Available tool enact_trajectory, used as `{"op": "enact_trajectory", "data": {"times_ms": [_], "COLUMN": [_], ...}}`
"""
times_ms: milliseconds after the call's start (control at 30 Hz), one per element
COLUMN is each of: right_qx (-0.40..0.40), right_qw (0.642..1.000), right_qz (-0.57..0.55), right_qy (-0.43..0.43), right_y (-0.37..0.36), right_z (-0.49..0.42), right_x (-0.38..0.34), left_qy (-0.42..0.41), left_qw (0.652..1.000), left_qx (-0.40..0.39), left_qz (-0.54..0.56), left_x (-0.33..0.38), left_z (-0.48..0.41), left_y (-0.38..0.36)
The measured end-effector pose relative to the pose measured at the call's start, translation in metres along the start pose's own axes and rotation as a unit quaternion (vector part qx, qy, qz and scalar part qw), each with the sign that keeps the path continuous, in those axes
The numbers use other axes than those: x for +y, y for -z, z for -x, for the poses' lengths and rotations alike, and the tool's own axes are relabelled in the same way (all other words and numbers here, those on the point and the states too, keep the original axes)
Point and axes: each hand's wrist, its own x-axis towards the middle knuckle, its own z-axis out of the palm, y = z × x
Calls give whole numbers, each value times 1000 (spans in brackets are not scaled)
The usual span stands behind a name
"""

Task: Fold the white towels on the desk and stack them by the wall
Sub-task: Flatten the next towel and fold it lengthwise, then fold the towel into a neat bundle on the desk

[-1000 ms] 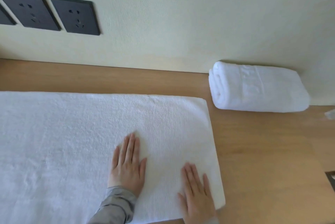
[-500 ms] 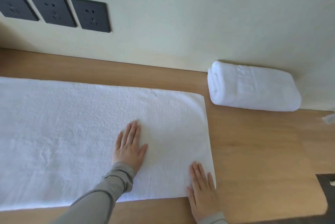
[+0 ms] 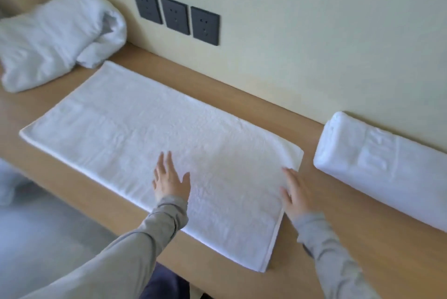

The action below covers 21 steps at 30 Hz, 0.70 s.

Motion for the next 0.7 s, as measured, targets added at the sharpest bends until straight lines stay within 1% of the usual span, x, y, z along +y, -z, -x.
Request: {"op": "enact_trajectory", "data": {"times_ms": [67, 133, 200, 267, 333, 400, 467, 500, 567, 633, 700], "right_qx": [-17, -53, -82, -103, -125, -140, -128, -116, -104, -123, -147], "right_qw": [1000, 998, 995, 991, 986, 981, 979, 978, 975, 971, 969], "right_qz": [14, 37, 50, 80, 108, 125, 146, 161, 189, 195, 182], "right_qy": [13, 10, -2, -10, -29, -59, -67, -63, -58, -67, -85], "right_y": [17, 25, 29, 31, 31, 30, 29, 29, 31, 34, 36], "right_z": [-28, -57, -85, -109, -126, -137, -146, -150, -157, -163, -169], "right_x": [9, 17, 20, 20, 20, 21, 23, 25, 28, 32, 36], "left_qy": [124, 253, 373, 456, 489, 508, 530, 536, 538, 534, 535], "left_qw": [987, 949, 896, 847, 809, 785, 762, 755, 754, 756, 746], "left_qx": [70, 112, 110, 79, 56, 42, 28, 18, -1, -13, -23], "left_qz": [78, 152, 214, 262, 322, 353, 372, 378, 378, 378, 397], "left_x": [2, 5, 7, 10, 13, 17, 22, 24, 29, 34, 38], "left_z": [25, 47, 64, 78, 88, 98, 108, 112, 121, 130, 138], "left_y": [3, 2, -2, -9, -20, -33, -43, -49, -59, -67, -74]}}
